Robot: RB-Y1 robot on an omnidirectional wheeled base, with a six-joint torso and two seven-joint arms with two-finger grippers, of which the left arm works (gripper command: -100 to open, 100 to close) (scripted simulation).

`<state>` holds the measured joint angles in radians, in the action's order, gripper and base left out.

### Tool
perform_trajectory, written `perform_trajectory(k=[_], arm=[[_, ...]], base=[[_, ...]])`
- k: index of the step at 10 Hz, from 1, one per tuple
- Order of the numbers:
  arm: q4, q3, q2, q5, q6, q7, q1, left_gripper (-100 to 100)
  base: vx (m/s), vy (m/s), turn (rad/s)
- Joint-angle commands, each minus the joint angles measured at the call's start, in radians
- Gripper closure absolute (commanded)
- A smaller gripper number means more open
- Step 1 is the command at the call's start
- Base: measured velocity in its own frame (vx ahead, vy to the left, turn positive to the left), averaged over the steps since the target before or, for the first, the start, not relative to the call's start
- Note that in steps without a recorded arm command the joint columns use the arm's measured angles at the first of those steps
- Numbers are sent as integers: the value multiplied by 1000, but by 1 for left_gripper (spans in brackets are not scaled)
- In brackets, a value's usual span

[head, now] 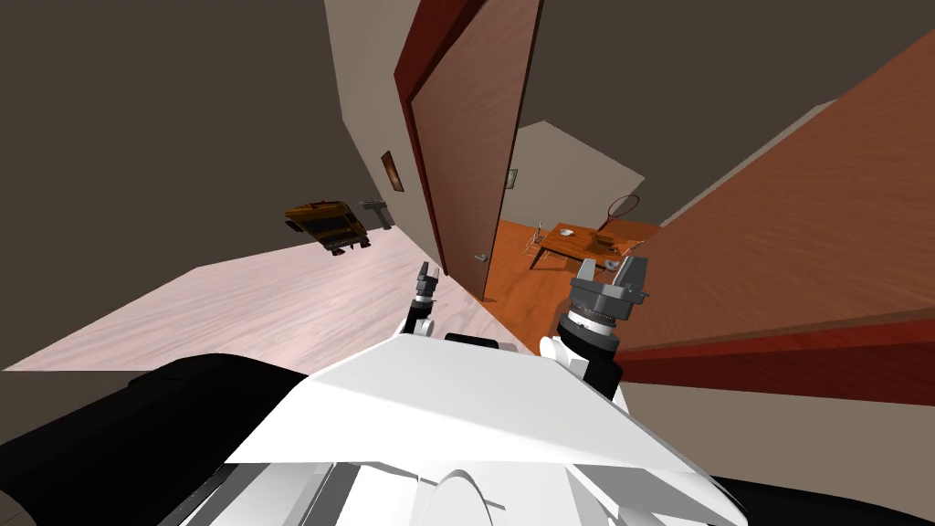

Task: Push the door open

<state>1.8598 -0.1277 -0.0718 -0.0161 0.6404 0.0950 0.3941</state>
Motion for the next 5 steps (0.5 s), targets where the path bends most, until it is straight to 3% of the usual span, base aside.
perform_trajectory(k=[1,5], arm=[[-44,-11,-7,3,8,2,-8,-100],[-152,-45,-14,16,21,-2,-32,-100]], base=[[100,50,-110],[84,54,-115]])
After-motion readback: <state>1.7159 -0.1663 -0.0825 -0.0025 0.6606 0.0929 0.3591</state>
